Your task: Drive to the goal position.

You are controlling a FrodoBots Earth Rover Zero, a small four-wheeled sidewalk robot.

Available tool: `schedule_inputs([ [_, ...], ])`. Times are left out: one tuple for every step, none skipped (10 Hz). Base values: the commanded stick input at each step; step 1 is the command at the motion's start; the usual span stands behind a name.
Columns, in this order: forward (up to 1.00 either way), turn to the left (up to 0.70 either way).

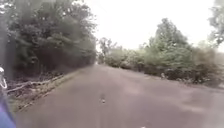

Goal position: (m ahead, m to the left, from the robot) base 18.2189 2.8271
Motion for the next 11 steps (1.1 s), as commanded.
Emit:
schedule_inputs([
  [0.7, 0.34],
  [0.7, 0.34],
  [0.7, 0.02],
  [0.7, -0.01],
  [0.7, -0.01],
  [0.7, -0.01],
  [0.7, -0.01],
  [0.7, -0.01],
  [0.7, -0.01],
  [0.7, -0.01],
  [0.7, -0.01],
])
